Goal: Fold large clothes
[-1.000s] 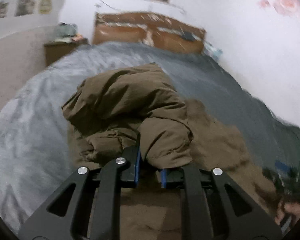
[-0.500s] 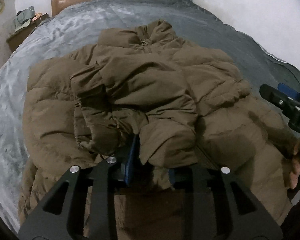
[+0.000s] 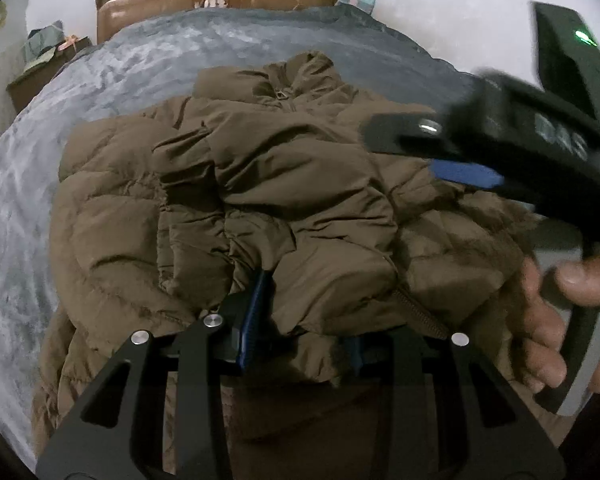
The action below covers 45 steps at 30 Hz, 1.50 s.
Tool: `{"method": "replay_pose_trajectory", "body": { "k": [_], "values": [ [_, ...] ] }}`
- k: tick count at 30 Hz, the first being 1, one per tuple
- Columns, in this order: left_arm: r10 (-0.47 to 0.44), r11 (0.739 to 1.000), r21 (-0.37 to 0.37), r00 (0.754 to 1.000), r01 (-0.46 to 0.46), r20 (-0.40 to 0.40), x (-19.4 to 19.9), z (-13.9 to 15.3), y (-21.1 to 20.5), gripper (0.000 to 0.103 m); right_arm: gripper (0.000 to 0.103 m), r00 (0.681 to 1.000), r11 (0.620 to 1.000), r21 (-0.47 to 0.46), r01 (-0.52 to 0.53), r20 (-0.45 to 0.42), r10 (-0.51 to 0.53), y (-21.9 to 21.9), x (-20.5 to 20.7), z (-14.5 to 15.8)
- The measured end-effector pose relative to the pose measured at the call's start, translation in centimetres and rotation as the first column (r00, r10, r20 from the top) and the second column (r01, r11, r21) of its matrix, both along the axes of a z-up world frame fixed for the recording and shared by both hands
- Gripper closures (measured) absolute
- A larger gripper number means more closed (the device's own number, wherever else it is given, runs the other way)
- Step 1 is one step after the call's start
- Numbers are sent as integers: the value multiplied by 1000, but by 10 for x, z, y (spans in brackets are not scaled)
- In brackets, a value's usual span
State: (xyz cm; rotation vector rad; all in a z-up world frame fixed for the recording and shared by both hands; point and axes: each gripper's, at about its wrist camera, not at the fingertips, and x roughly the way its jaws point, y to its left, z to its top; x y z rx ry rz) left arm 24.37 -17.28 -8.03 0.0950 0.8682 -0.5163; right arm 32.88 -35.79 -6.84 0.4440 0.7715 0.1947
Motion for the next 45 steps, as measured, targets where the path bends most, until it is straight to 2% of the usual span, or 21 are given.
{"method": "replay_pose_trajectory", "body": {
  "k": [2, 3, 6, 8, 10, 11, 14, 15, 16, 17, 18, 22, 24, 27, 31, 35, 36, 37, 38, 40, 45],
  "values": [
    [0, 1000, -16, 1000, 0, -2, 1, 1, 4, 68, 51, 998, 995, 86, -57, -24, 59, 7, 11, -10],
    [0, 1000, -26, 1000, 0, -7, 2, 1, 5, 68, 82, 995, 991, 105, -85, -33, 89, 12, 17, -13],
    [12, 997, -75, 999, -15, -33, 4, 4, 16, 59, 95, 998, 998, -8, -64, -13, 63, 21, 19, -10],
    [14, 992, -126, 998, -21, -56, 4, 11, 27, 50, 96, 999, 999, -26, -36, -4, 36, 19, 17, -7],
    [49, 987, -151, 997, -57, -51, 2, 23, 41, 5, 97, 999, 991, -133, 18, 31, -14, 17, 13, 3],
    [83, 980, -182, 997, -83, -5, -1, 35, 54, 3, 97, 998, 983, -177, 50, 46, -42, 12, 12, 7],
    [145, 967, -219, 988, -132, 43, 2, 58, 84, 3, 92, 993, 969, -222, 109, 77, -94, -5, 8, 17],
    [184, 966, -200, 980, -165, 76, 4, 60, 94, 3, 77, 992, 972, -207, 109, 80, -94, -10, 7, 17],
    [213, 966, -165, 973, -197, 88, 8, 55, 101, 3, 33, 991, 971, -206, 120, 82, -105, -13, 6, 15],
    [234, 965, -140, 969, -221, 84, 13, 51, 104, 3, 12, 989, 967, -215, 136, 79, -122, -15, 6, 14],
    [258, 962, -114, 963, -248, 75, 19, 45, 108, 3, 4, 986, 963, -217, 157, 83, -142, -20, 3, 14],
    [343, 939, -37, 939, -342, 20, 40, 18, 120, 4, 4, 973, 945, -245, 217, 136, -188, -25, -17, 33],
    [374, 927, -26, 927, -374, 17, 44, 14, 122, 4, 4, 977, 955, -238, 176, 162, -139, -12, -29, 44],
    [419, 908, -9, 906, -419, 54, 48, 19, 131, 4, 5, 982, 948, -308, 76, 187, -18, 30, -35, 50],
    [465, 885, -24, 879, -465, 102, 45, 28, 146, 3, 5, 984, 930, -367, -12, 161, 77, 82, -23, 33],
    [481, 877, -50, 874, -479, 72, 44, 29, 160, 3, 7, 991, 881, -471, -41, 93, 96, 104, -10, 9],
    [479, 878, -49, 875, -477, 71, 45, 28, 160, 3, 15, 994, 860, -511, -24, 81, 76, 102, -5, 2],
    [475, 880, -50, 877, -472, 74, 46, 29, 158, 3, 48, 995, 853, -522, -11, 82, 62, 98, -2, 1],
    [470, 883, -53, 879, -467, 77, 46, 30, 157, 3, 62, 996, 849, -529, 1, 76, 47, 93, -1, -1],
    [459, 888, -65, 885, -455, 81, 47, 31, 154, 3, 87, 998, 878, -478, 18, 68, 17, 70, 0, 4],
    [435, 901, -42, 895, -433, 99, 43, 25, 150, 3, 88, 973, 895, -404, 189, 202, -114, 15, -18, 47]
  ]
}}
